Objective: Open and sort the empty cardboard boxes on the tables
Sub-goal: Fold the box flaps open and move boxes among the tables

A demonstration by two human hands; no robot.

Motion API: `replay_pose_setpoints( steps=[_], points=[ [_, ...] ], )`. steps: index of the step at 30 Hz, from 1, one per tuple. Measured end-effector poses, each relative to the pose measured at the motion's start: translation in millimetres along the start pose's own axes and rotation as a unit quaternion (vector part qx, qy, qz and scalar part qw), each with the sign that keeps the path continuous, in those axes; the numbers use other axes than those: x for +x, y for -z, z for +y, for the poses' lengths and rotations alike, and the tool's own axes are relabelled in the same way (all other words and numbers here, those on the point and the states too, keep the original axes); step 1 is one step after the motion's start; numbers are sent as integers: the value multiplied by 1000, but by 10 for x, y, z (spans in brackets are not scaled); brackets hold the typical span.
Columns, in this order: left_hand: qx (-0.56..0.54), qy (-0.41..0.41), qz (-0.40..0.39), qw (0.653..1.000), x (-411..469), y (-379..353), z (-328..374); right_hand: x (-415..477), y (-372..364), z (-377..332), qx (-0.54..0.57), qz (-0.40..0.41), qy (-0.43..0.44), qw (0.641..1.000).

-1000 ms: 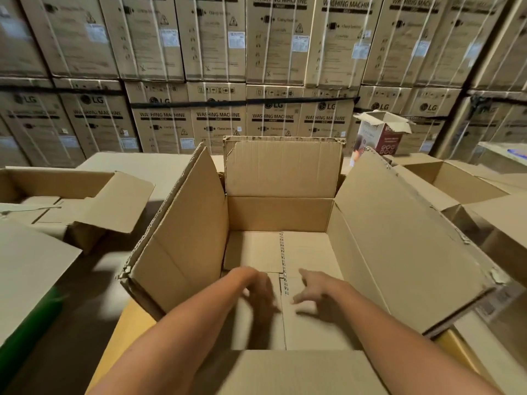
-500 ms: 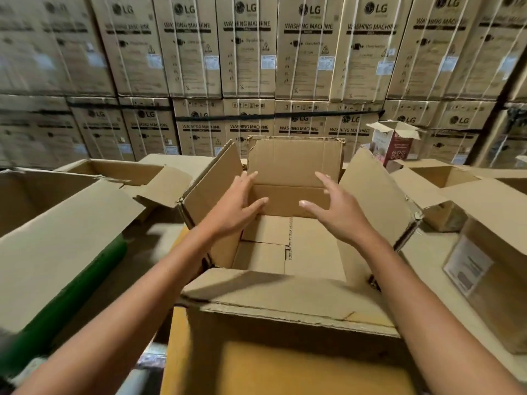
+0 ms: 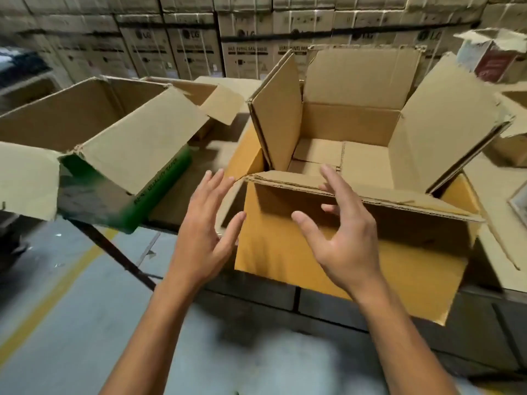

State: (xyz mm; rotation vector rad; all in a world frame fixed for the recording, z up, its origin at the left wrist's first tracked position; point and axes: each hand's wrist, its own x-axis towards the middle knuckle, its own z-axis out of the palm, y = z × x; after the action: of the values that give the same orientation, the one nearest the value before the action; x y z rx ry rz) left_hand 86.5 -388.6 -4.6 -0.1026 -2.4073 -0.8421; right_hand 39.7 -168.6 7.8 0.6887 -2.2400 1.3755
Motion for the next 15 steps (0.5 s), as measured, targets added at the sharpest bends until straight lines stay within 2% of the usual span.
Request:
replay_pose_setpoints(
  steps=[4, 9, 15],
  points=[
    [5, 84, 23, 996, -699, 332, -485, -470, -720, -119, 28, -79, -34, 996],
    [61, 174, 28, 983, -1559, 939, -1354, -1027, -1781, -345, 37, -187, -81, 978],
    [76, 255, 36, 963, -2422, 1839, -2495, -1393, -3261, -853, 6, -260, -69, 963]
  ],
)
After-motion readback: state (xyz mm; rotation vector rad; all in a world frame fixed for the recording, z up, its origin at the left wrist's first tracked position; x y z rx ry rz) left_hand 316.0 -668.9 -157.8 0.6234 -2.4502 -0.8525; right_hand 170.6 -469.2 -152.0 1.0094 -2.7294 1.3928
